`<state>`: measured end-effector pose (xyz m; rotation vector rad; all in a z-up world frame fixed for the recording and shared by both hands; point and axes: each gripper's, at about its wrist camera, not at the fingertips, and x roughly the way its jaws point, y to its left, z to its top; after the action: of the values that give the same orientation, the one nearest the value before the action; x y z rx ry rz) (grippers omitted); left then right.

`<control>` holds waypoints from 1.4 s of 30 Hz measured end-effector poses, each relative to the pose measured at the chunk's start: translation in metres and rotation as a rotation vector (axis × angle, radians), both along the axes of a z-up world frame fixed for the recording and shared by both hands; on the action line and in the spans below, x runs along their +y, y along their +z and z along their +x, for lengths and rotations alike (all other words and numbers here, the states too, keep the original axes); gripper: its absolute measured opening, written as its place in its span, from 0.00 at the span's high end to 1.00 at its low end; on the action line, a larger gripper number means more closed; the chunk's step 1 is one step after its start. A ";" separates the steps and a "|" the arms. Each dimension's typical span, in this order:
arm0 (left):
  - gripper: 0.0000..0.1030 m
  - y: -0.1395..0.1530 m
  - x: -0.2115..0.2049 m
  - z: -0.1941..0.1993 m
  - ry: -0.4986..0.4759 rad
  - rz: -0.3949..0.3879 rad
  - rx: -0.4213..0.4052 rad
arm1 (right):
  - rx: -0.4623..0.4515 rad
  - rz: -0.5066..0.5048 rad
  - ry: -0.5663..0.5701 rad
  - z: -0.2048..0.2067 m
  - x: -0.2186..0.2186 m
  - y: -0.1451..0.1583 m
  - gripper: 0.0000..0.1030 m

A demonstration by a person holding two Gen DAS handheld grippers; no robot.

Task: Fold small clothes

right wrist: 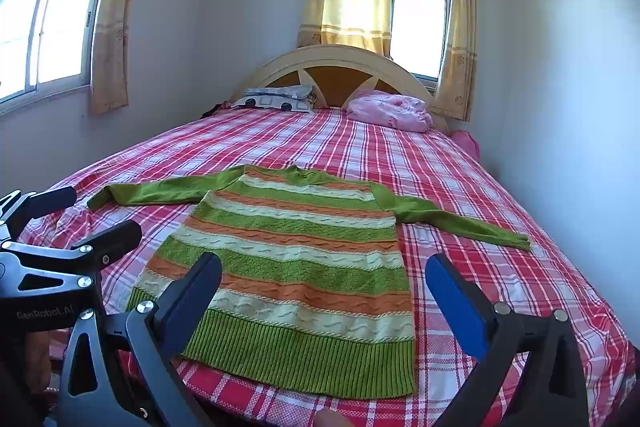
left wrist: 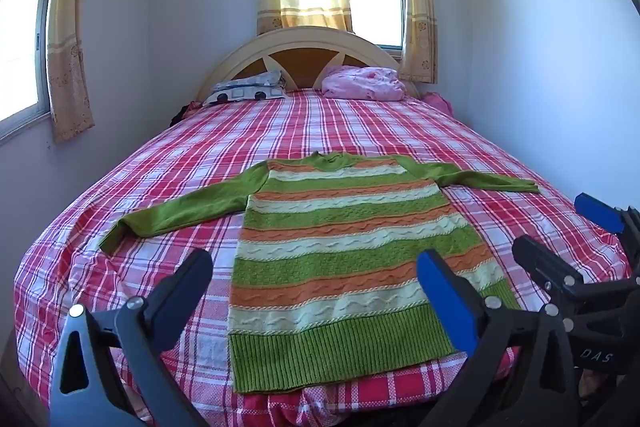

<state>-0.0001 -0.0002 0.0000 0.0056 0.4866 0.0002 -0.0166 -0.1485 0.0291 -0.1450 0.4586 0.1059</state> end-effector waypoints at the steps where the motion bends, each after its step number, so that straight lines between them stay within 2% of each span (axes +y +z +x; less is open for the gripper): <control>1: 0.00 0.000 0.000 0.000 -0.002 0.000 0.001 | 0.000 -0.001 -0.001 0.000 0.000 0.000 0.01; 42: 0.00 -0.009 0.012 0.006 0.010 -0.003 0.033 | 0.021 0.016 0.007 0.006 0.001 -0.014 0.01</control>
<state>0.0059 0.0115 -0.0093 0.0006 0.5196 0.0088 -0.0109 -0.1478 0.0147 -0.1297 0.4784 0.1180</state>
